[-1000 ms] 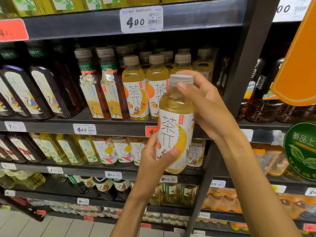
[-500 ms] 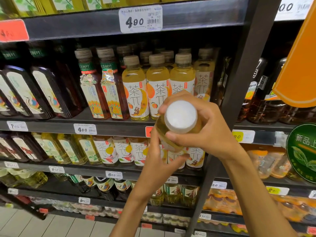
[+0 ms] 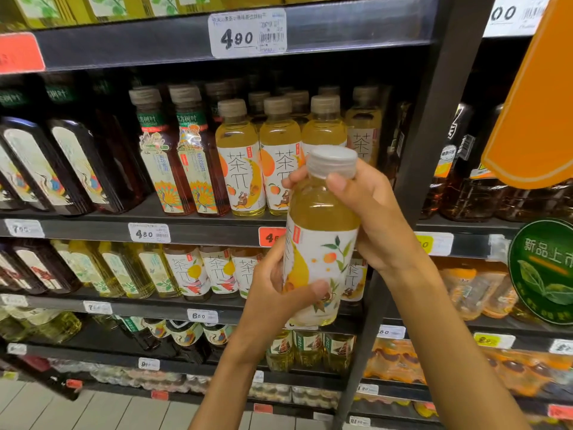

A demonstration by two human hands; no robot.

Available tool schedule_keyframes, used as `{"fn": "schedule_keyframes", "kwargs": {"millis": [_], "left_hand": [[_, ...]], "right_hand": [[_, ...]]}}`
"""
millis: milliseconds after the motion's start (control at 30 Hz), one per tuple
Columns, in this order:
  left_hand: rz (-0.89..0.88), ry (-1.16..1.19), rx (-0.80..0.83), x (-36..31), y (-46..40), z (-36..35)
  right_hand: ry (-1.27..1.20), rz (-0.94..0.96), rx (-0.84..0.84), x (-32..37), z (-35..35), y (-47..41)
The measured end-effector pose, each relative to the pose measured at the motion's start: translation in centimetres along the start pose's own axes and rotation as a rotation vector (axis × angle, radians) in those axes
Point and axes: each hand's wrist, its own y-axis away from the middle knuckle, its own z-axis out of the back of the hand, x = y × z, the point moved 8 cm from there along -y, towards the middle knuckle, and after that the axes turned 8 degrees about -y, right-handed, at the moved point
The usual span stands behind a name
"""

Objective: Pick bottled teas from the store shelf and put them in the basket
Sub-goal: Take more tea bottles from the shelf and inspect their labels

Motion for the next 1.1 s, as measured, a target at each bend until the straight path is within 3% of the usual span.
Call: {"fn": "schedule_keyframes", "kwargs": {"millis": [167, 300, 467, 567, 667, 800, 900, 1000, 1100], "left_hand": [[0.213, 0.270, 0.072, 1.9, 1.0, -0.8], [0.289, 0.226, 0.128, 2.2, 1.2, -0.6], [0.253, -0.051, 0.045, 2.0, 0.6, 0.6], [0.139, -0.123, -0.037, 0.8, -0.2, 0.3], [0.105, -0.063, -0.036, 0.8, -0.2, -0.1], [0.184, 0.184, 0.125, 1.2, 0.1, -1.1], [0.213, 0.225, 0.122, 1.7, -0.1, -1.3], [0.201, 0.104, 0.058, 1.9, -0.7, -0.5], [0.088, -0.124, -0.020, 0.6, -1.8, 0.0]], "right_hand": [[-0.253, -0.215, -0.053, -3.0, 0.8, -1.1], [-0.363, -0.264, -0.038, -4.3, 0.4, -1.1], [-0.143, -0.105, -0.241, -2.8, 2.5, -0.7], [-0.043, -0.088, -0.316, -2.6, 2.5, -0.3], [0.013, -0.104, -0.305, -2.3, 2.3, -0.4], [-0.133, -0.180, -0.233, -2.3, 2.5, -1.4], [-0.168, -0.208, -0.204, -2.7, 2.4, -2.0], [-0.042, -0.139, -0.261, -1.6, 2.8, -2.5], [0.177, -0.057, -0.429, -0.2, 3.7, -2.7]]}}
